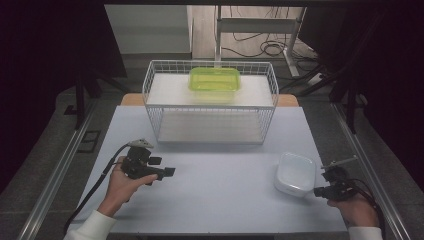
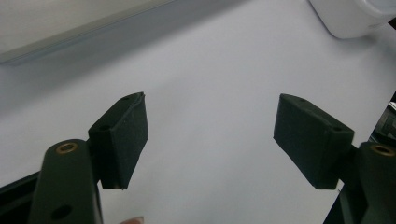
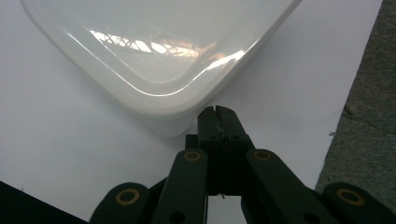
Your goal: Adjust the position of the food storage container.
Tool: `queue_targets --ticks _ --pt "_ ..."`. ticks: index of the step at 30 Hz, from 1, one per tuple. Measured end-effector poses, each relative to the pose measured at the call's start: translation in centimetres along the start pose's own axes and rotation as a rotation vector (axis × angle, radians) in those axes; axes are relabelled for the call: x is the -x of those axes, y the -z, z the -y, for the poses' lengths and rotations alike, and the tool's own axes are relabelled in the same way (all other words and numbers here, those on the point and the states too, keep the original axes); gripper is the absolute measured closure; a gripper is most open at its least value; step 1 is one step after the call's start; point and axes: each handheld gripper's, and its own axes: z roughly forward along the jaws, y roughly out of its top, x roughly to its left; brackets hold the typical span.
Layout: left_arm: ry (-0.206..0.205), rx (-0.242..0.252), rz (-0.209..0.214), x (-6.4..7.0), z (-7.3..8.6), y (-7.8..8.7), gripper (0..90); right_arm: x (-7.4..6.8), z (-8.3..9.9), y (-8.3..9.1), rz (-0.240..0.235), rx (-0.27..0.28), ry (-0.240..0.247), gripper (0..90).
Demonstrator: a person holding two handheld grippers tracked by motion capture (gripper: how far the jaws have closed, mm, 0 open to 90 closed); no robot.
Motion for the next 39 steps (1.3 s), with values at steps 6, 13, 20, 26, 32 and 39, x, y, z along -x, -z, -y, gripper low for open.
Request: queue_targets --ticks 6,13,20,26,32,39 --pt "0.002 -0.005 -0.001 0.0 0.0 -0.1 25.6 -1.2 -0.5 -0.5 -0.007 -0.023 0.033 88.7" --pt "0.003 -0.007 -0.001 -0.1 0.1 -0.1 25.6 -3.3 -1.0 -1.3 -0.053 -0.052 0.085 88.7" --pt "0.003 -0.016 0.003 -0.2 0.1 -0.3 25.6 -5.4 -1.6 -2.4 -0.068 -0.073 0.132 88.7" --pt "0.002 -0.019 0.004 -0.2 0.2 -0.4 25.6 -6.5 -1.9 -2.8 -0.084 -0.079 0.156 88.7" --pt "0.001 -0.017 0.004 -0.3 0.2 -0.2 25.5 -6.0 -1.7 -1.9 -0.104 -0.061 0.145 88.7" --pt "0.005 -0.019 0.009 -0.3 0.2 -0.3 25.6 -2.9 -1.3 2.4 -0.098 0.071 0.063 88.7"
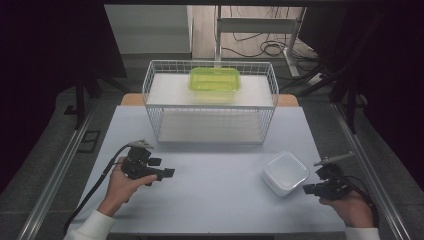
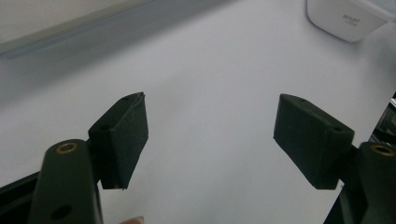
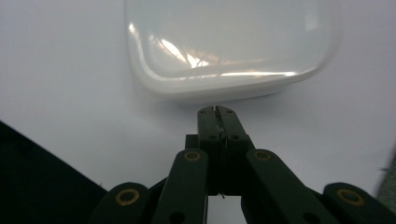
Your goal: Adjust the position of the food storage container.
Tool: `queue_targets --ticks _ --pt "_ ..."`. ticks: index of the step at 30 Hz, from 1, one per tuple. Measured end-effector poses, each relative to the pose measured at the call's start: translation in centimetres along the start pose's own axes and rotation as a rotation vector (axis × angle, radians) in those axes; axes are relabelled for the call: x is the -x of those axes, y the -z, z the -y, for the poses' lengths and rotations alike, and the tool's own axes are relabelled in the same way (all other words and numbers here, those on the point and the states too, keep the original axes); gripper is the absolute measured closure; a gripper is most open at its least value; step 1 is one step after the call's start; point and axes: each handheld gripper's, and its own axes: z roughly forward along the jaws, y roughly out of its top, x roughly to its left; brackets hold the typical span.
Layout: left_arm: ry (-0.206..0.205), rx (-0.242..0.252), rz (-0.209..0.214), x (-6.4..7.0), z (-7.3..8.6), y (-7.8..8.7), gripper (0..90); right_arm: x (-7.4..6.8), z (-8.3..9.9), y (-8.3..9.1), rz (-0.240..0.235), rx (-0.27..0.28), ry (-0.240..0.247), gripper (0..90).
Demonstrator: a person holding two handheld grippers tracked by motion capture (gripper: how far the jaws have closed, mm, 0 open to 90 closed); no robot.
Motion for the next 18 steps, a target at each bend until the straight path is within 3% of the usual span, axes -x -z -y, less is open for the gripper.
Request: queue_targets --ticks 5,14,18 --pt "0.002 -0.003 0.000 0.0 0.0 -0.1 25.6 1.9 -1.3 0.9 0.065 0.050 -0.034 88.7" --pt "0.004 0.001 -0.005 -0.1 0.1 0.1 25.6 5.2 -3.8 -0.7 0.136 0.080 -0.074 88.6" --pt "0.008 0.006 -0.004 -0.1 0.1 0.3 25.6 5.8 -4.3 -1.5 0.152 0.086 -0.080 88.6"
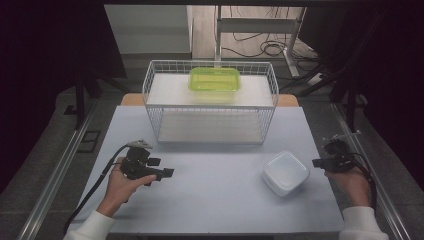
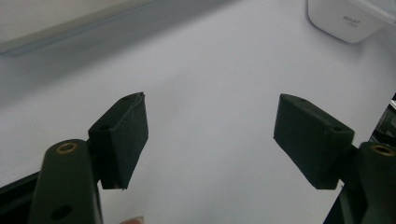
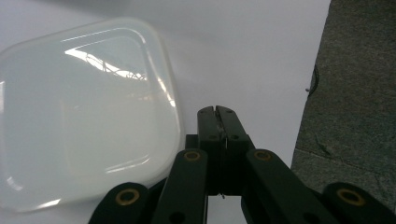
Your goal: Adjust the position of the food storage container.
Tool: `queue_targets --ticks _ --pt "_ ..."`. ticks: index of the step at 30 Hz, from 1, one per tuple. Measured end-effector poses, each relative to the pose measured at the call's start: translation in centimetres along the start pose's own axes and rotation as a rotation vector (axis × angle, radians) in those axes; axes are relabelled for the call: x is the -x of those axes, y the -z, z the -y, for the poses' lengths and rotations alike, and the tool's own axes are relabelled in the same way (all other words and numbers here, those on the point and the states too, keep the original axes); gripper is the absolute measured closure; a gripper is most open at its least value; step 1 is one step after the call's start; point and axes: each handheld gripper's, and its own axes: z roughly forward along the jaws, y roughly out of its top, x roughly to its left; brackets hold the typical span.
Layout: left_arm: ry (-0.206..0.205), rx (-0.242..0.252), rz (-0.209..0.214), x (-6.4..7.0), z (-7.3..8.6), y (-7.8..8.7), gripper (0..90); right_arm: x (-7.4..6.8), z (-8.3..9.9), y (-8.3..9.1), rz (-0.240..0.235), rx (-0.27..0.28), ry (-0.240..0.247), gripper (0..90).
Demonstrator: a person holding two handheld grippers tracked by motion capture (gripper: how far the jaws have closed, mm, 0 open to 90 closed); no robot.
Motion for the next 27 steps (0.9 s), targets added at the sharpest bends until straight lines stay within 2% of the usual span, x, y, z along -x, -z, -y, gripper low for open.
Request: queue_targets --ticks 5,11,14,19,23,27 --pt "-0.003 0.014 -0.005 0.0 0.0 0.1 25.7 0.2 0.1 -1.2 0.006 0.002 0.013 88.4" --pt "-0.005 0.029 -0.003 0.0 0.0 0.3 26.6 0.3 0.5 -2.1 0.010 -0.032 0.024 88.5" --pt "-0.003 0.026 -0.001 0.0 0.0 0.3 26.4 -0.4 0.7 -2.2 -0.025 -0.038 0.044 88.8" --pt "-0.004 0.024 -0.003 -0.1 0.0 0.3 26.1 -1.5 1.1 -1.9 -0.034 -0.056 0.054 88.9" --pt "-0.004 0.021 0.001 -0.1 0.0 0.3 26.0 -1.7 1.3 -1.8 -0.033 -0.065 0.053 88.9" --pt "-0.003 0.019 0.001 -0.1 -0.1 0.2 26.0 -2.2 1.7 -1.8 -0.063 -0.078 0.056 88.9"
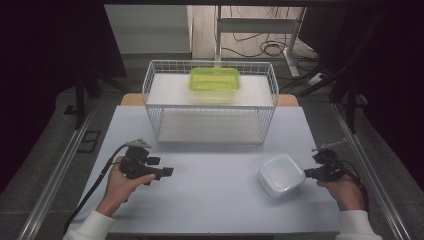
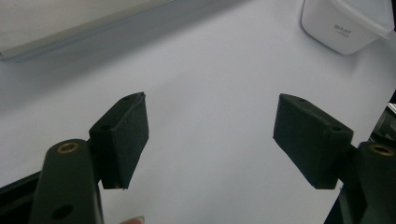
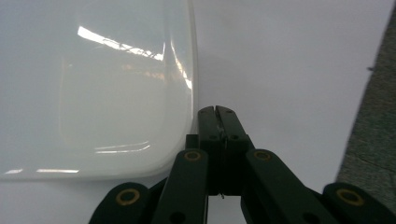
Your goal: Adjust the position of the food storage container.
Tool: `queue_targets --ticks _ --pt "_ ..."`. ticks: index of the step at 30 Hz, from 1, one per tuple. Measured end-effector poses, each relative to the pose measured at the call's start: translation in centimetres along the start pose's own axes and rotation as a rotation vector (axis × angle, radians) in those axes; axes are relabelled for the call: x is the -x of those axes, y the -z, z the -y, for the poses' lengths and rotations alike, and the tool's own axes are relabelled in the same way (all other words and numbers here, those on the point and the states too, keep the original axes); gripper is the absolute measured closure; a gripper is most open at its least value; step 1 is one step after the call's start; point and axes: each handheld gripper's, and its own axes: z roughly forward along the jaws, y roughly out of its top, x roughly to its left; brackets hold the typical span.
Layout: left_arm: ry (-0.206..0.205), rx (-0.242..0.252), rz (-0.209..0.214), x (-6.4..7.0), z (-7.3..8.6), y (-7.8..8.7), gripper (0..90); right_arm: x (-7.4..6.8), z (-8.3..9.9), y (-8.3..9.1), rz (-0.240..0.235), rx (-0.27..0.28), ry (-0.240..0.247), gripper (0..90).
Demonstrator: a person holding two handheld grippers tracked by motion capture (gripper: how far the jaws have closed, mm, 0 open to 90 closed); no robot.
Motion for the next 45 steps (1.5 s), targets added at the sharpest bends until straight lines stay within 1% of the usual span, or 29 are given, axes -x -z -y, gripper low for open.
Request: queue_targets --ticks 1,3,7,11,16,21,27,30,34,38,39,42,45 --pt "0.000 0.000 0.000 0.0 0.0 0.0 26.0 -0.2 0.1 -0.1 -0.018 0.001 -0.001 88.9" --pt "0.001 0.001 0.000 0.0 0.0 0.0 26.0 -0.5 0.2 -0.2 -0.038 0.002 -0.004 88.9" --pt "-0.001 -0.001 0.000 0.0 0.0 0.0 26.0 -1.5 0.2 -0.4 -0.070 -0.005 0.011 88.9" --pt "-0.003 -0.001 0.000 -0.1 0.0 0.1 25.9 -2.5 0.3 -1.0 -0.117 -0.016 0.026 88.8" --pt "0.000 0.004 0.003 0.0 0.0 0.2 25.9 -3.6 0.1 -1.2 -0.130 -0.016 0.047 88.8" --pt "-0.003 0.000 0.004 0.0 0.0 0.1 25.9 -5.1 -0.3 -1.5 -0.137 -0.021 0.089 88.8" --pt "0.001 -0.002 0.005 0.0 0.0 0.0 25.9 -7.3 -1.0 -2.0 -0.171 -0.022 0.138 88.8" --pt "0.003 0.001 0.009 0.0 0.0 0.0 25.9 -8.7 -1.4 -2.4 -0.178 -0.021 0.159 88.8" --pt "0.001 0.001 0.007 0.0 0.0 0.0 25.9 -10.0 -2.1 -2.8 -0.191 -0.019 0.180 88.8" --pt "-0.001 0.002 0.006 0.0 0.0 0.1 25.9 -11.5 -2.9 -3.2 -0.197 -0.006 0.201 88.8" --pt "-0.002 0.001 0.005 -0.1 0.0 0.1 25.9 -11.8 -3.1 -3.3 -0.199 -0.001 0.209 88.8" --pt "-0.003 -0.002 0.007 0.0 0.0 0.0 25.9 -12.5 -3.5 -3.8 -0.200 0.007 0.213 88.8" --pt "0.000 -0.005 0.007 0.0 0.0 -0.1 25.9 -13.0 -3.8 -4.3 -0.192 0.009 0.226 88.8"
